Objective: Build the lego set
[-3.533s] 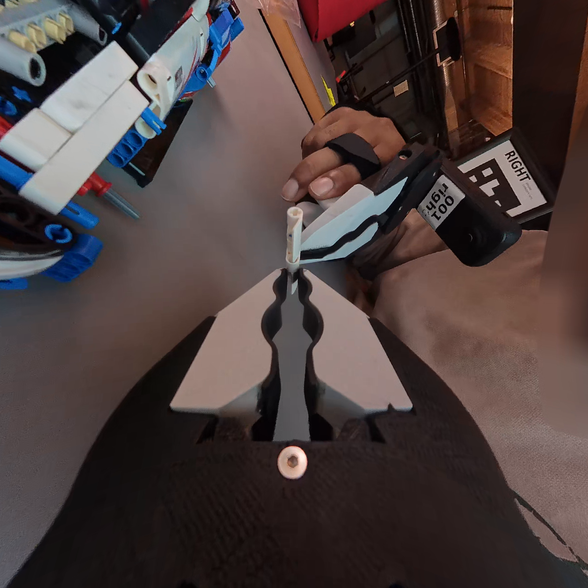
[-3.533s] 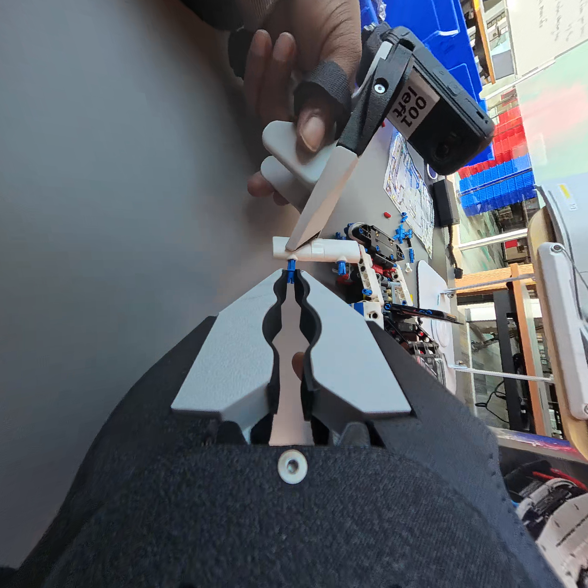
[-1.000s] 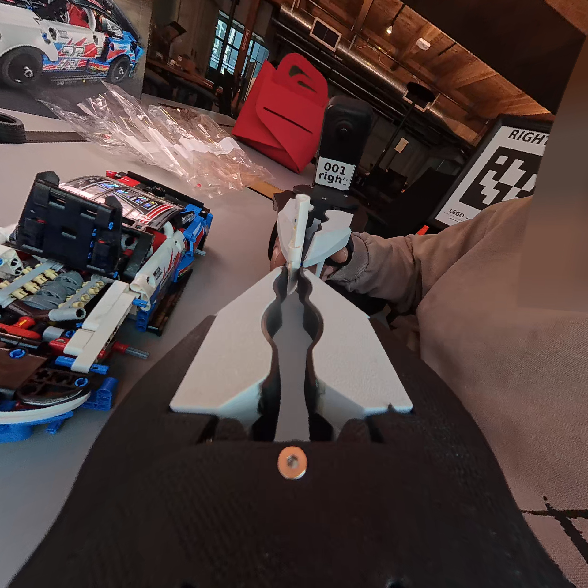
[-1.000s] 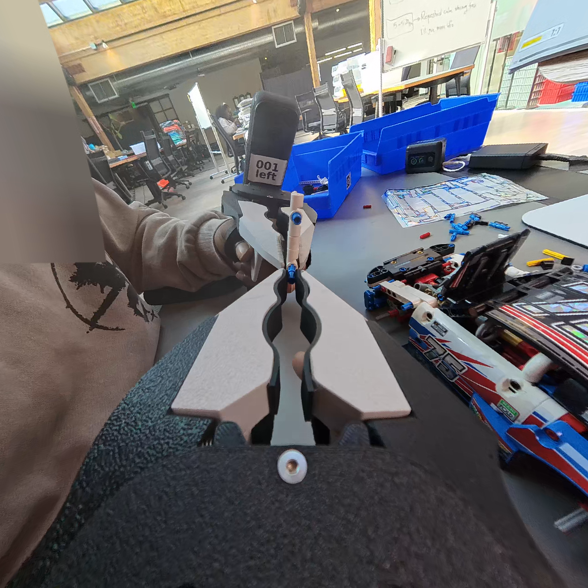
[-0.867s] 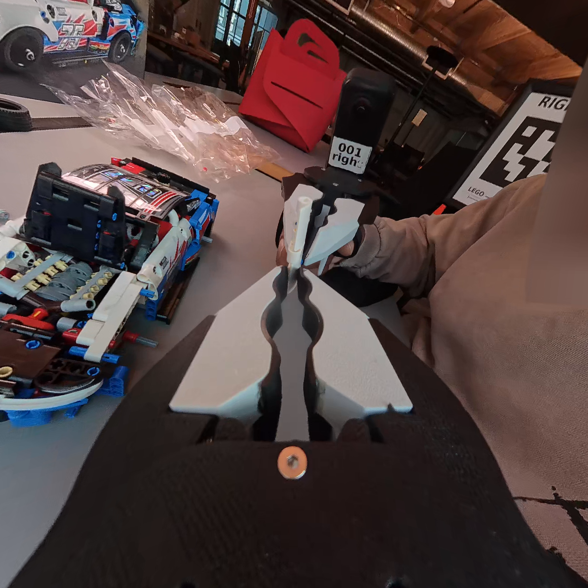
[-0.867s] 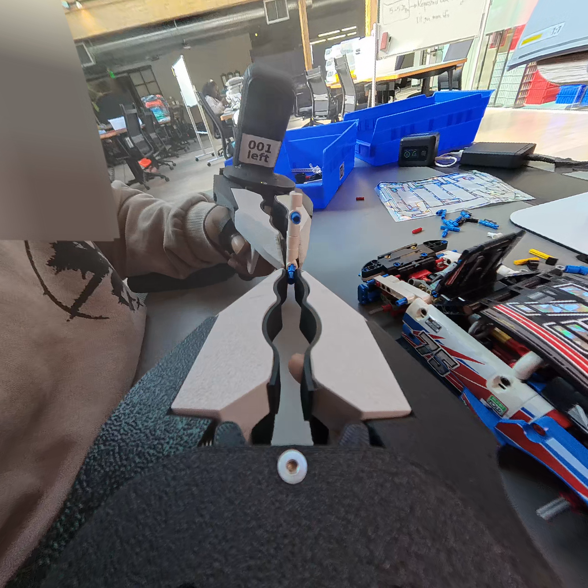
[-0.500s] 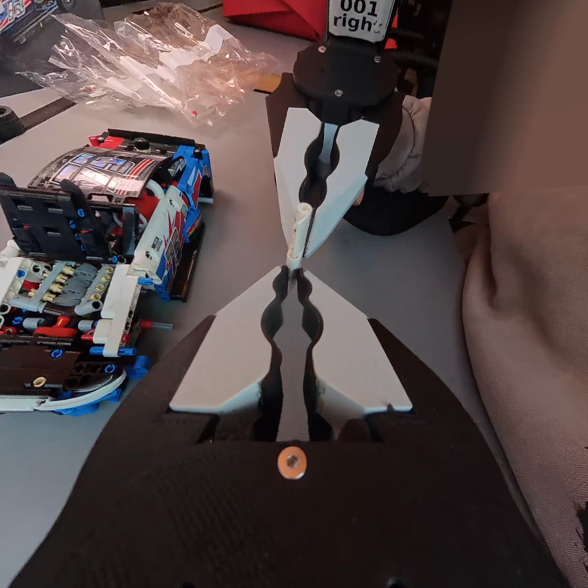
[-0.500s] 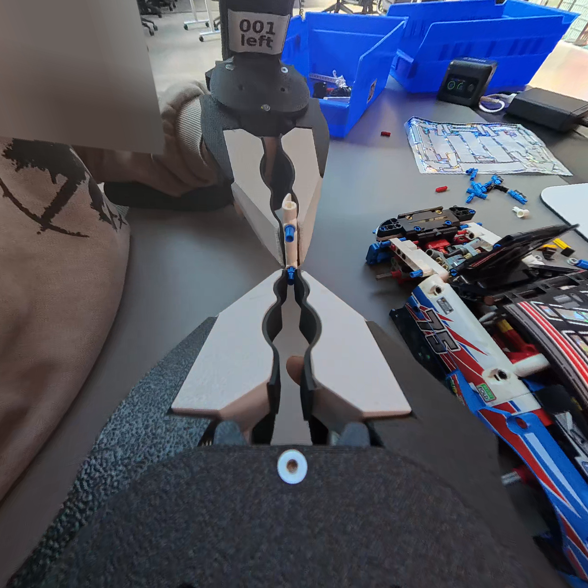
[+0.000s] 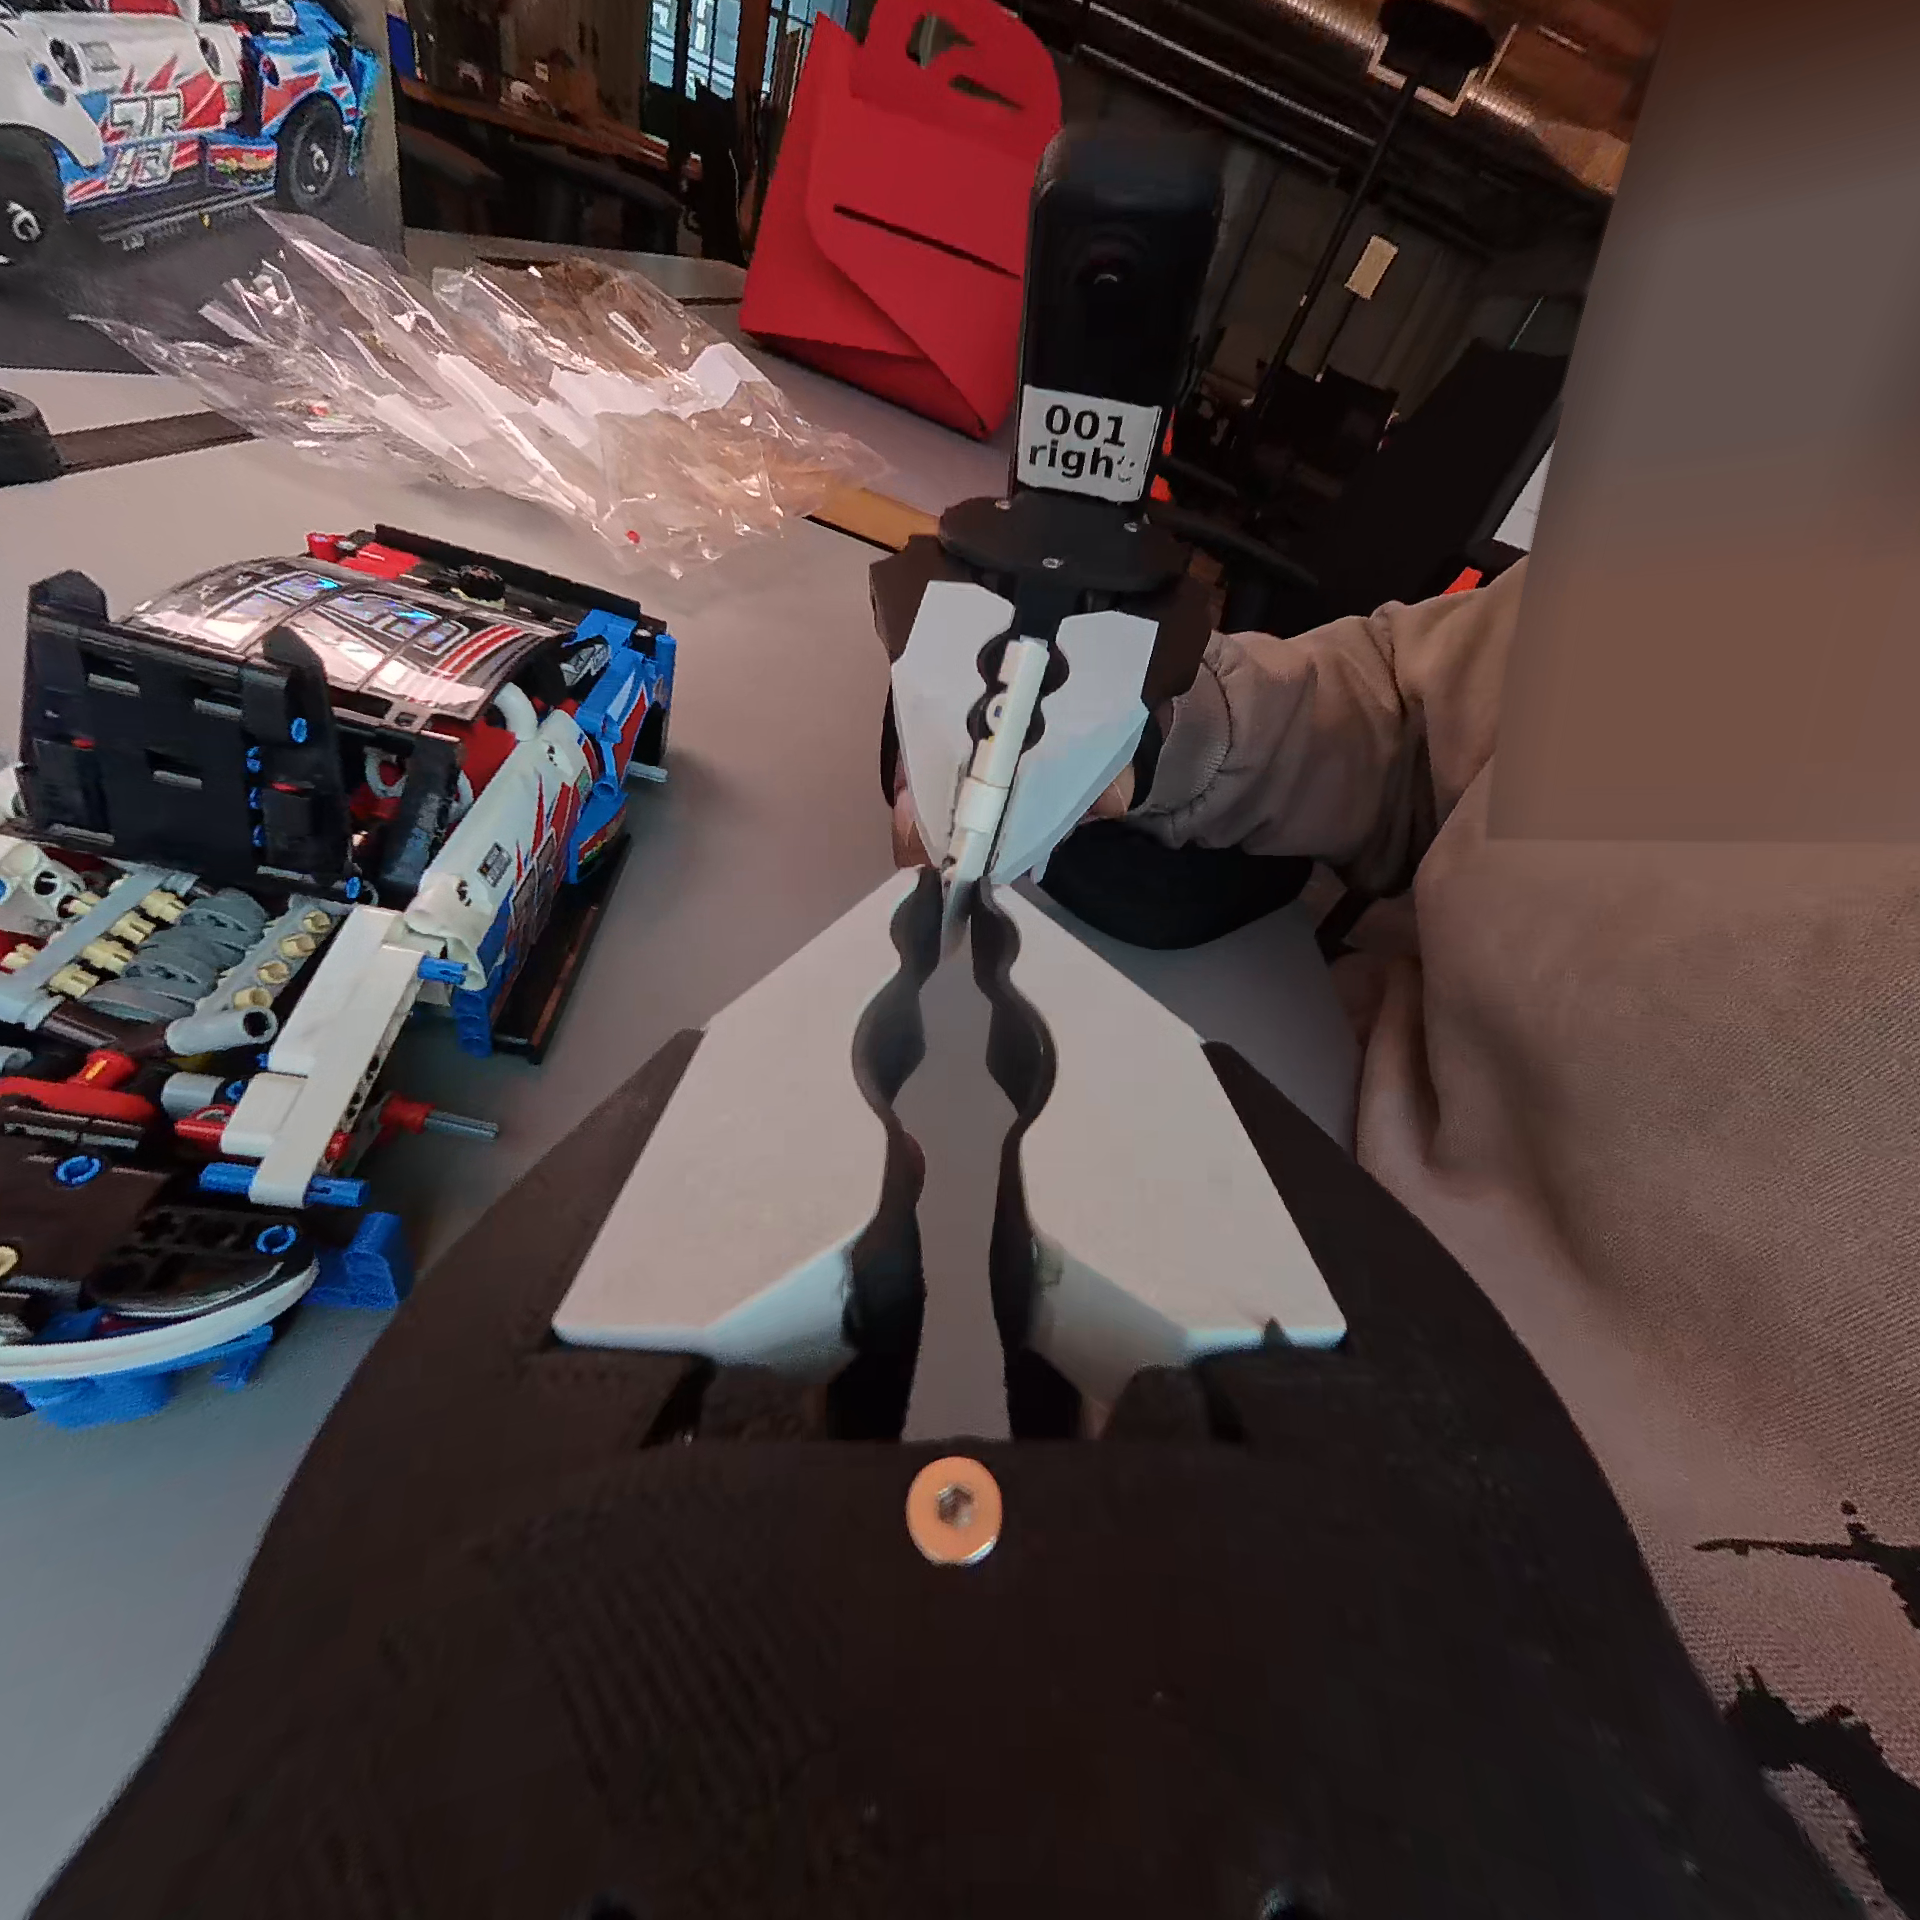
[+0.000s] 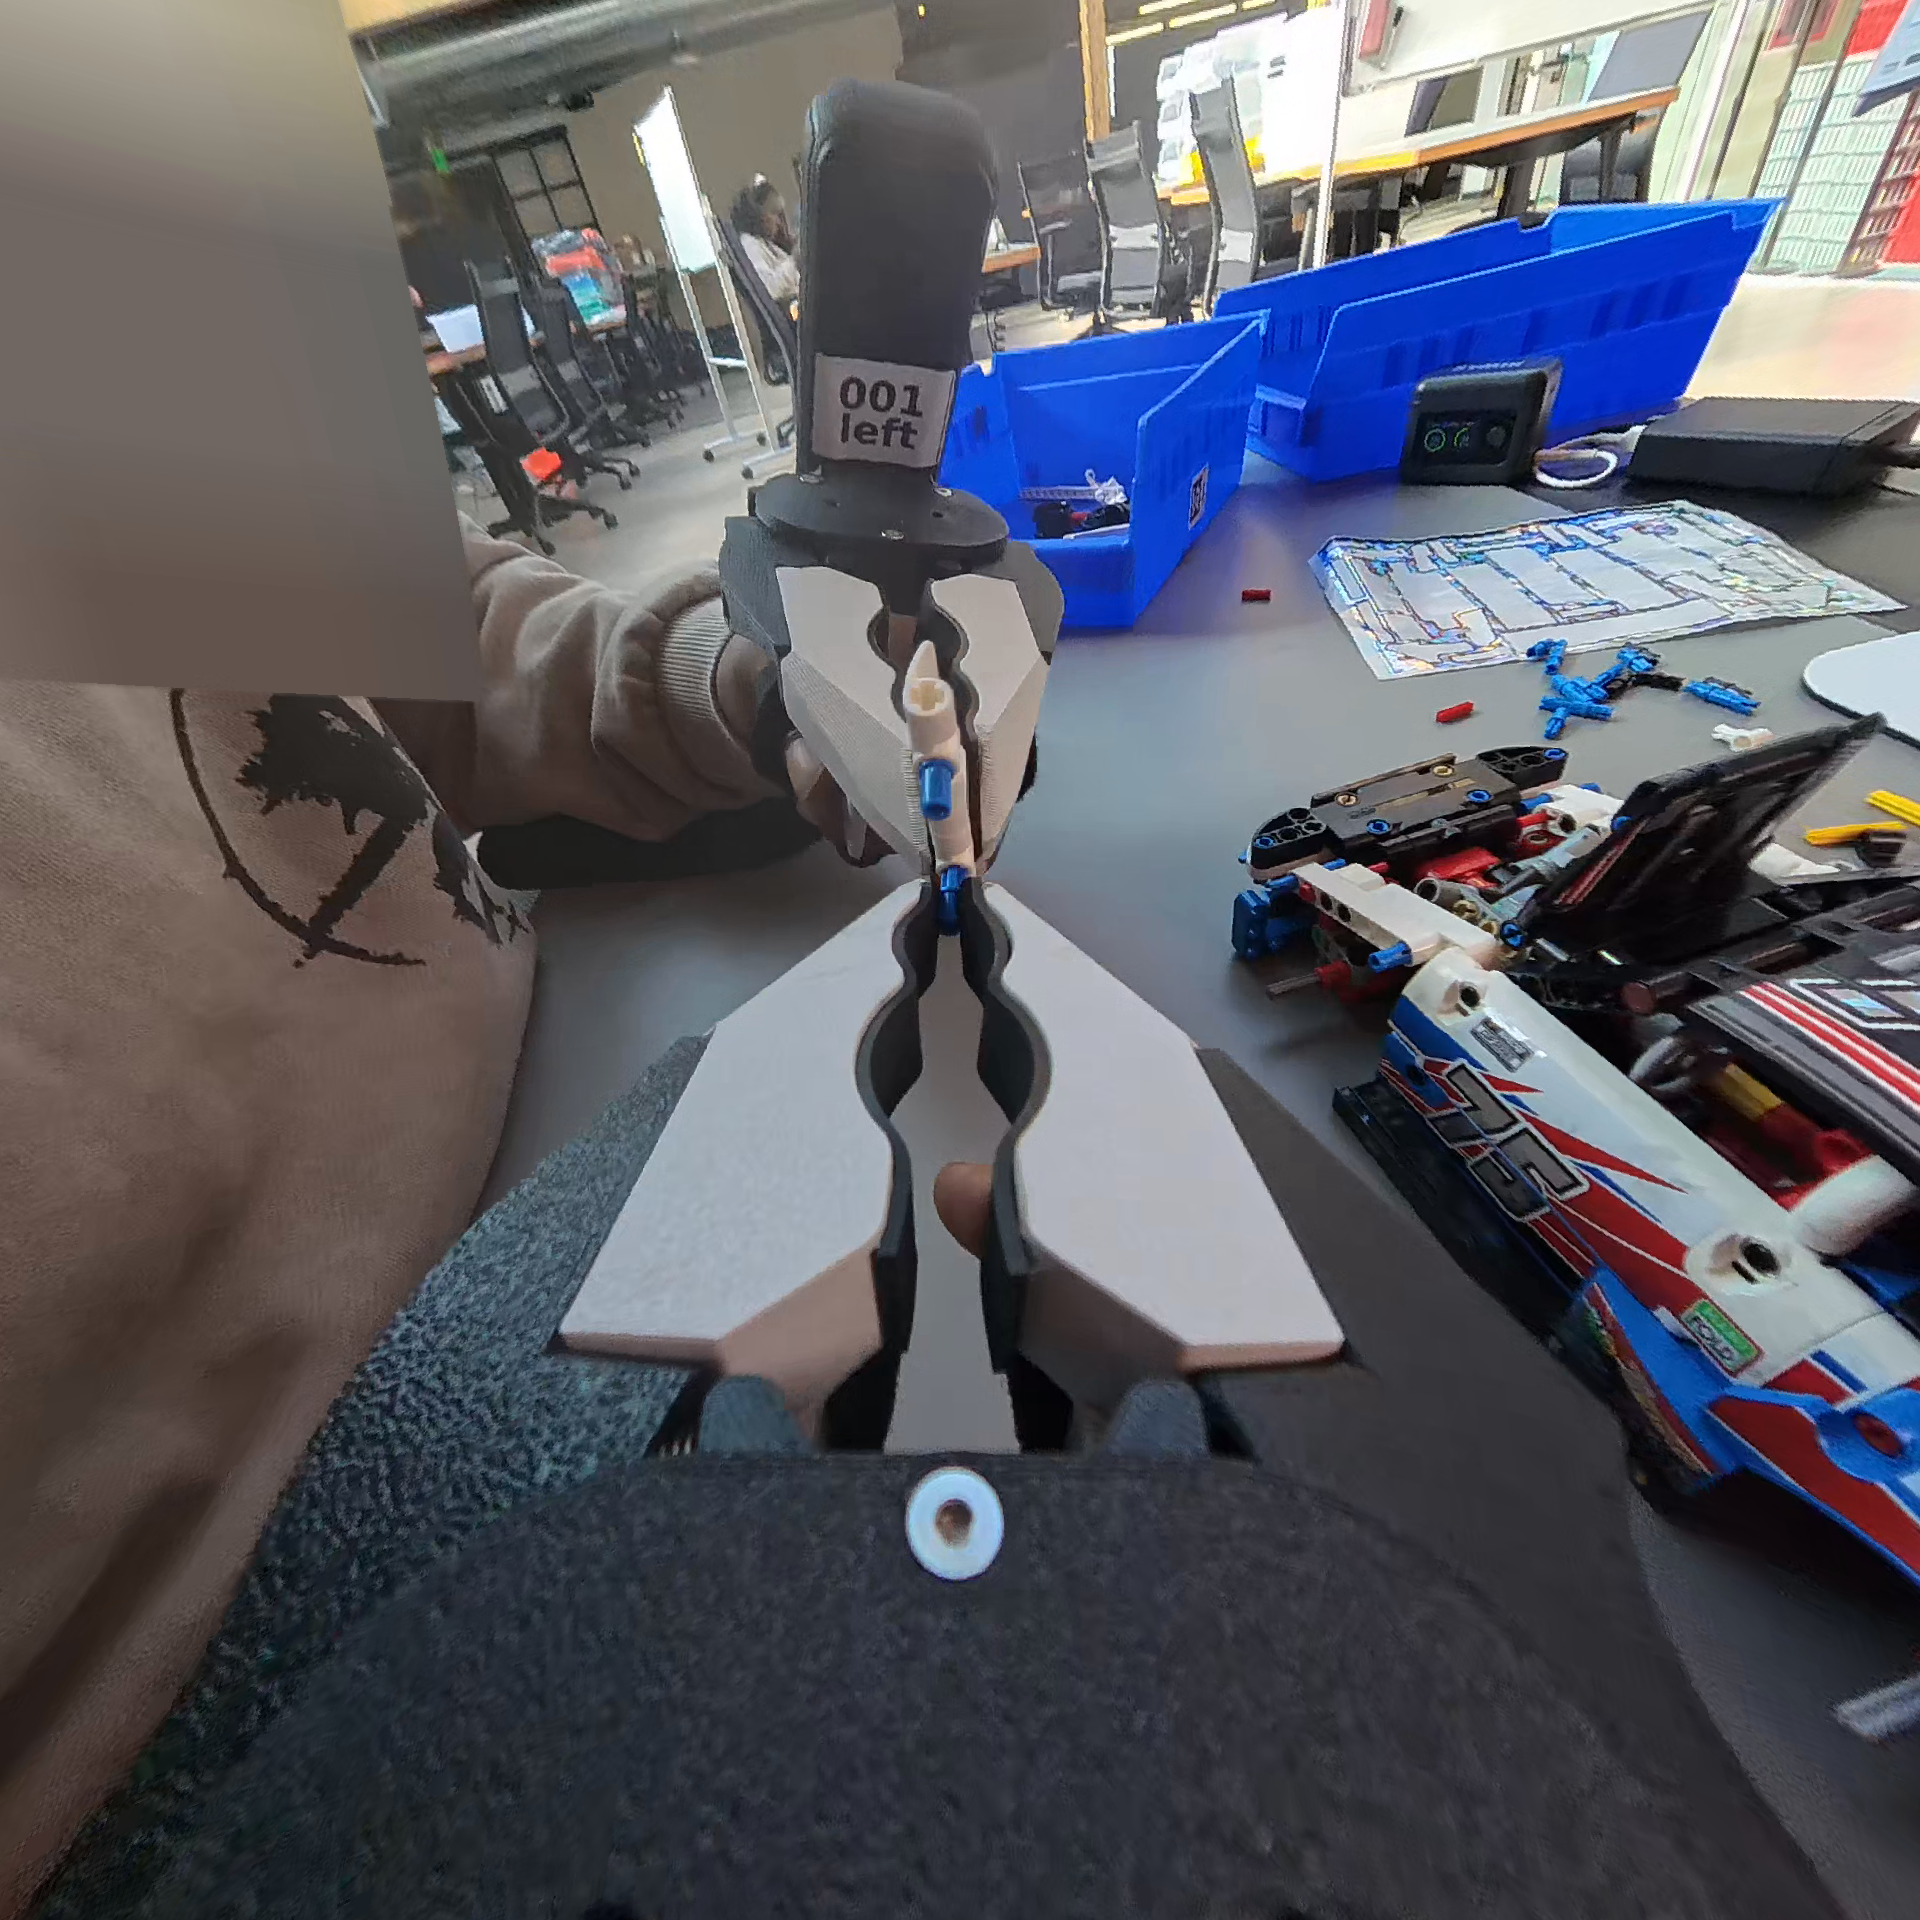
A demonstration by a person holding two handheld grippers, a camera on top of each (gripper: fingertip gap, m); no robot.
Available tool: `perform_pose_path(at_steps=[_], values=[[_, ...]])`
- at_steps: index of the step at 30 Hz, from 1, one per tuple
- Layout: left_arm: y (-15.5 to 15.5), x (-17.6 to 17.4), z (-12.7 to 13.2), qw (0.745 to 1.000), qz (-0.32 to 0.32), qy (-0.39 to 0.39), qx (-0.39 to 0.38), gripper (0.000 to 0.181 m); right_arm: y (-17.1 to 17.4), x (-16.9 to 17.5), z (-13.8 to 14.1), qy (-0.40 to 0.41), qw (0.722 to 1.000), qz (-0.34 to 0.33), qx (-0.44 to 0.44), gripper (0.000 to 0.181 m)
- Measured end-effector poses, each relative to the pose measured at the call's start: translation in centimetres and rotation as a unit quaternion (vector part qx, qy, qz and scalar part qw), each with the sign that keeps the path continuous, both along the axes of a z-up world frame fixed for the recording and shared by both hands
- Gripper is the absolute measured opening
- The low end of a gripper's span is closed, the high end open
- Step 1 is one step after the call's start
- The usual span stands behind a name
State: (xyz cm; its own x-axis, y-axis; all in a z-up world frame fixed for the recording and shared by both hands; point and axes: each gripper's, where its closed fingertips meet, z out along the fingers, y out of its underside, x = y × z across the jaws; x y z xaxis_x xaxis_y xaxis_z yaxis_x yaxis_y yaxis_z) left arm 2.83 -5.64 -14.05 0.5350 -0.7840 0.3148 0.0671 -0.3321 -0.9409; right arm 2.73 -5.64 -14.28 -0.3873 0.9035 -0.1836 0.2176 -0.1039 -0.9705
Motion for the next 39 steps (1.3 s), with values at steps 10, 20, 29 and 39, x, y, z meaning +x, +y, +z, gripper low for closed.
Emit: perform_pose_path(at_steps=[10,20,29,39], values=[[0.1,0.2,2.5,0.999,0.003,-0.043,0.027,0.004,-0.9,-1.0,1.3,0.045,0.999,0.005,-0.023,0.000],[1.1,-0.8,3.1,0.981,0.000,-0.190,-0.037,0.004,1.1,-1.1,3.1,0.079,0.994,-0.043,-0.056,0.012],[1.3,-0.3,1.1,0.988,0.002,-0.143,-0.060,0.004,2.0,-0.5,2.9,0.067,0.995,-0.050,-0.051,0.006],[-0.1,1.5,-1.8,0.997,-0.043,-0.012,-0.065,0.004,-0.4,-0.6,0.4,-0.033,0.997,0.024,-0.064,0.005]])
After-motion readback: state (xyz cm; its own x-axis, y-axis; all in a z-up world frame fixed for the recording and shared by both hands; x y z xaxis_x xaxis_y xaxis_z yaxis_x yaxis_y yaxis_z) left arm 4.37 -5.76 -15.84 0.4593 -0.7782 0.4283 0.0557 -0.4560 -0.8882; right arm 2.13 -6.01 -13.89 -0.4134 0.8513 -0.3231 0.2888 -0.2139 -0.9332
